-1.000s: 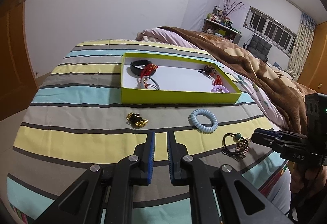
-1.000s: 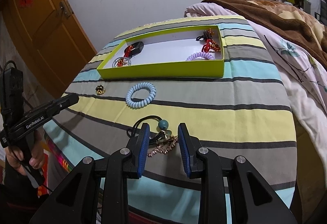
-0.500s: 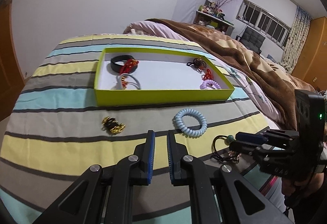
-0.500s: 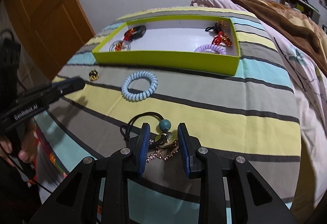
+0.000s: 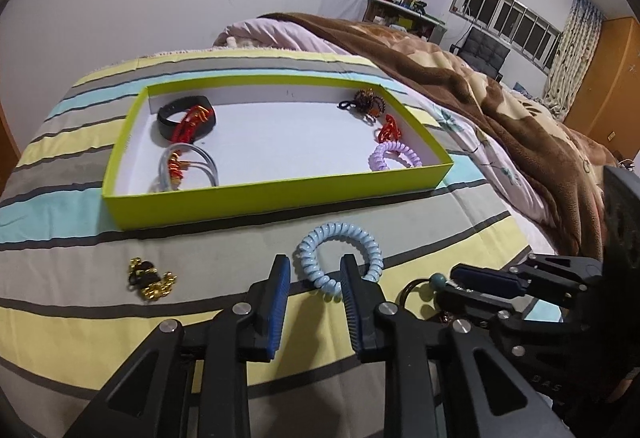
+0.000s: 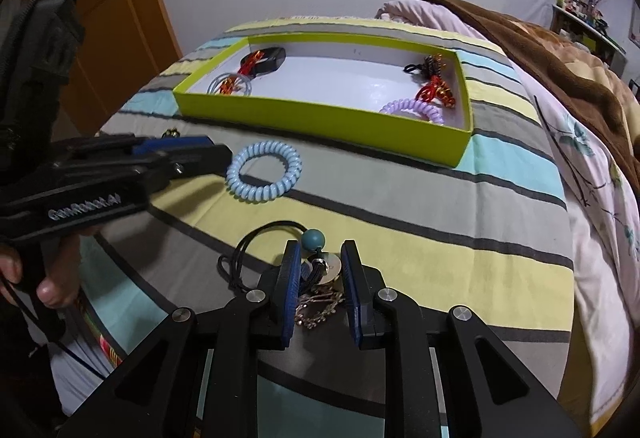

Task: Organize jewelry
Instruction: 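Grasp the blue coil bracelet with the left tool while the right tool grasps the black teal-bead hair tie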

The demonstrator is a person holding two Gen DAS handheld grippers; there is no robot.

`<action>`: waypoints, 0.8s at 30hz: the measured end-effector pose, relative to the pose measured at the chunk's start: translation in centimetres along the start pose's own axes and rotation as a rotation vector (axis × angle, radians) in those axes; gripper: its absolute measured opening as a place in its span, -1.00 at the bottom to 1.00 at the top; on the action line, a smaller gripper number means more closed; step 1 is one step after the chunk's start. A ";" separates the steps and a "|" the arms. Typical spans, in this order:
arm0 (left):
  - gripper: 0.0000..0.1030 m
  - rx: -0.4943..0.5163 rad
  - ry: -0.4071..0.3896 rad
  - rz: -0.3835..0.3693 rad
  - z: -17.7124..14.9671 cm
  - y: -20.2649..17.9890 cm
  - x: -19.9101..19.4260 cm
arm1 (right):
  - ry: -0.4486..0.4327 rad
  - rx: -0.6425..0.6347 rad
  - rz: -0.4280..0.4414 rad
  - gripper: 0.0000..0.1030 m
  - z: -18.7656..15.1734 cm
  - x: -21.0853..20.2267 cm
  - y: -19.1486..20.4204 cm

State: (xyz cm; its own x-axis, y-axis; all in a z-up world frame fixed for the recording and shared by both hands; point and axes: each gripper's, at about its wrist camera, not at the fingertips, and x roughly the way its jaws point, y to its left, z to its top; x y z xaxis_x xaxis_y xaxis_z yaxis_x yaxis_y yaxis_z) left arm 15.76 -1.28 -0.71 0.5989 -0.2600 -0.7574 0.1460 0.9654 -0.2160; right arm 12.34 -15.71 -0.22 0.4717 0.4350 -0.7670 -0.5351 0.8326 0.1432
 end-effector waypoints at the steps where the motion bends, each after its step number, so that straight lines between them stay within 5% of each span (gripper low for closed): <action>1: -0.51 -0.004 0.008 0.005 0.1 0.0 0.4 | -0.006 0.006 0.000 -0.59 0.1 -0.1 -0.1; 9: -0.52 0.017 0.030 0.074 0.2 -0.5 2.1 | -0.052 0.063 0.003 -0.59 0.1 -0.5 -1.5; 13: -0.82 0.056 0.018 0.130 0.0 -1.0 2.2 | -0.070 0.083 0.006 -0.59 0.1 -0.7 -1.9; 24: -0.82 0.067 0.017 0.115 -0.6 -0.7 1.6 | -0.010 -0.046 -0.008 -0.58 0.4 0.0 -0.9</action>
State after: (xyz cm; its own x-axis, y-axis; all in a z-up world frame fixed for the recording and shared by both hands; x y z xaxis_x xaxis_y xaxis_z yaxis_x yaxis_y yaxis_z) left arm 16.16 -2.37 -2.15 0.6017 -0.1471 -0.7851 0.1296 0.9879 -0.0858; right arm 13.13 -16.32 -0.14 0.4826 0.4320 -0.7619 -0.5626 0.8196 0.1084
